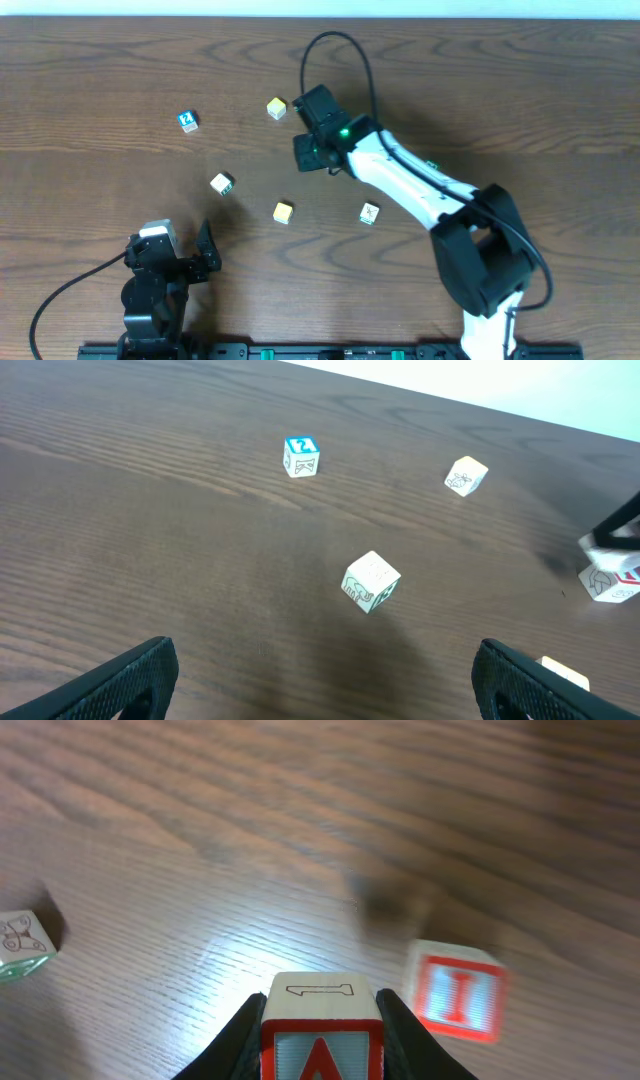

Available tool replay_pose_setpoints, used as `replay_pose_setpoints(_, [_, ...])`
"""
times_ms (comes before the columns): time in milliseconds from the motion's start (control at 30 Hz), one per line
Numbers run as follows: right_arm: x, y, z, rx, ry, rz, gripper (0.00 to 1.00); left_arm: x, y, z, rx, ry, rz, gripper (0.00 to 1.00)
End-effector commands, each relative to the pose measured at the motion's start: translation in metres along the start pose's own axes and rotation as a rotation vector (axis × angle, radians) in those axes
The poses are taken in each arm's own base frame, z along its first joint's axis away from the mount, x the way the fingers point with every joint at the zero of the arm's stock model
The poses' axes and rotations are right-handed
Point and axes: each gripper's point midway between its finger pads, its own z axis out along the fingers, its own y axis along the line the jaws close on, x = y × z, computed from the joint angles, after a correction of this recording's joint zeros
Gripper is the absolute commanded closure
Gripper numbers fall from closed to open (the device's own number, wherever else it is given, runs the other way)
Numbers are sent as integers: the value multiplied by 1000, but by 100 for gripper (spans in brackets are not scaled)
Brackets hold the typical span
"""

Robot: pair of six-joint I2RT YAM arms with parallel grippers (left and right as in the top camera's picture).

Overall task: Spell out Ai2
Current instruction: 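Carry the red A block and lower it left of the I block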

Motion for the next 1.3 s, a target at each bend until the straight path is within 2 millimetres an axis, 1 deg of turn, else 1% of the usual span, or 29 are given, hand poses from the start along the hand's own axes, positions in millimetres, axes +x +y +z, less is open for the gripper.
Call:
replay_pose_setpoints(0, [-17,9,1,8,-40,-55,99,8,1,3,1,15,14,5])
replay_pose_setpoints(100, [-15,10,10,21,-26,-80,99,8,1,3,1,15,14,5])
replay_pose_setpoints(200, [-14,3,14,64,-29,-95,99,8,1,3,1,15,14,5])
replay_pose_setpoints(300, [-9,-3,17,101,-13,-113,99,8,1,3,1,15,14,5])
replay_pose_setpoints(400, [-4,-4,22,111,0,-117,99,8,1,3,1,15,14,5])
replay_pose_setpoints(567, [-3,-2,23,111,2,-122,99,8,1,3,1,15,14,5])
replay_pose_setpoints(867, [4,-5,32,121,28,-124,99,8,1,3,1,15,14,5])
replay_pose_setpoints(1100, [9,-12,40,153,42,-124,99,8,1,3,1,15,14,5])
replay_pose_setpoints(1200, [10,-12,41,155,42,-110,99,8,1,3,1,15,14,5])
replay_pose_setpoints(1267, [8,-16,41,181,29,-84,99,8,1,3,1,15,14,5])
